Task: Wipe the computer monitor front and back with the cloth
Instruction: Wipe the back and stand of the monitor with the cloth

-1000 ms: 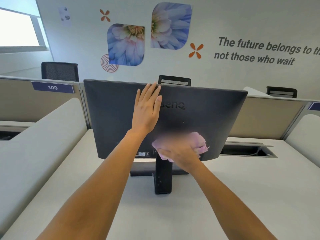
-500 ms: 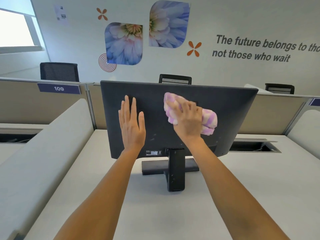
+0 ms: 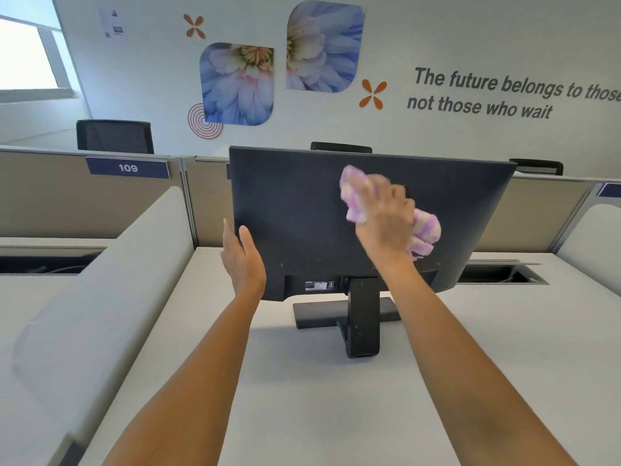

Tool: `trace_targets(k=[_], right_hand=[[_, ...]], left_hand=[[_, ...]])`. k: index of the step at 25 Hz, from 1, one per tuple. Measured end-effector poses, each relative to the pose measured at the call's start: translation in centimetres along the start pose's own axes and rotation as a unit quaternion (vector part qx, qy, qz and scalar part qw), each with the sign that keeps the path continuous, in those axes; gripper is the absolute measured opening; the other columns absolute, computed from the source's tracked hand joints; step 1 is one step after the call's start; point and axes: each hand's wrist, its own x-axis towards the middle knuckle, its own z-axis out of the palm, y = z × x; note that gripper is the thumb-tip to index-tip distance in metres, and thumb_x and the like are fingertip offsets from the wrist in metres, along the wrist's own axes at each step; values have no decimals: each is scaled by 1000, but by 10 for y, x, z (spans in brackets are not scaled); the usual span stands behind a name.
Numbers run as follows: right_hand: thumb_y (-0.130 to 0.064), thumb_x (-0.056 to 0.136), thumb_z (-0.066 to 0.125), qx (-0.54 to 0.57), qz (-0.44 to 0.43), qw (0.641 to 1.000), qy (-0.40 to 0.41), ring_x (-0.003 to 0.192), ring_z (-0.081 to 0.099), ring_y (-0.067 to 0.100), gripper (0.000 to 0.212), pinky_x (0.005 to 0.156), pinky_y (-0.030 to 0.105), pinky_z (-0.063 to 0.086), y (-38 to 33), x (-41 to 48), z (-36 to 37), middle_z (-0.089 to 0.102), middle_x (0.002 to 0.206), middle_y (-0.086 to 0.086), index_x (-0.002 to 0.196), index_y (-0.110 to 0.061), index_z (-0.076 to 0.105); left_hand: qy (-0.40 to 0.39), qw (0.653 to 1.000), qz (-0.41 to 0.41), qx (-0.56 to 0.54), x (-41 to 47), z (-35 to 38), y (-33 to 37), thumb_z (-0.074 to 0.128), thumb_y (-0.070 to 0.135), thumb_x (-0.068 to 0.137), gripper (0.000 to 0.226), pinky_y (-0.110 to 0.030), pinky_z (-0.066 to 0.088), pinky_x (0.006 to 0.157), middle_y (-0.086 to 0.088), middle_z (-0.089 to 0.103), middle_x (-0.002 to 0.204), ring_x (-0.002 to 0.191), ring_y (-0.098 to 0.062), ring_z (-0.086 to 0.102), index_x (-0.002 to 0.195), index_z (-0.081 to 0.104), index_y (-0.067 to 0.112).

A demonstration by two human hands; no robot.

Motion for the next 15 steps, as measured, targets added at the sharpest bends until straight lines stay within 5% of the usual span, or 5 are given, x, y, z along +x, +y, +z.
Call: trace_targets(k=[3,6,12,15], right_hand=[[-8,62,76,24,29,999,-1,89,57,33,72,67,41,50,-15,16,-4,57,118,8,125,-27,48],[-9,64,58,-14,-15,1000,-8,91,49,31,67,65,37,47,-46,-20,19,49,120,9,127,-28,42],[-24,50,87,-26,-320,929,-182,89,56,25,80,65,37,50,-55,-110,39,56,111,4,118,-30,45],[-7,58,74,9,-253,965,-73,81,56,27,71,63,37,47,-58,-75,30,58,107,5,118,-29,42]], left_hand=[[-48,997,-33,-56,-2,-10,0,17,42,101,49,-33,17,116,7,29,152,141,-14,24,147,22,27],[-79,989,-75,-100,-1,-16,-3,15,45,101,50,-31,19,114,7,32,150,139,-12,27,146,25,29],[-108,976,-135,-136,13,-29,-14,10,50,99,57,-39,22,113,5,42,145,135,-16,35,141,39,27],[-127,970,-158,-132,12,-35,-20,7,51,98,59,-42,19,114,4,40,146,137,-18,34,140,42,27]])
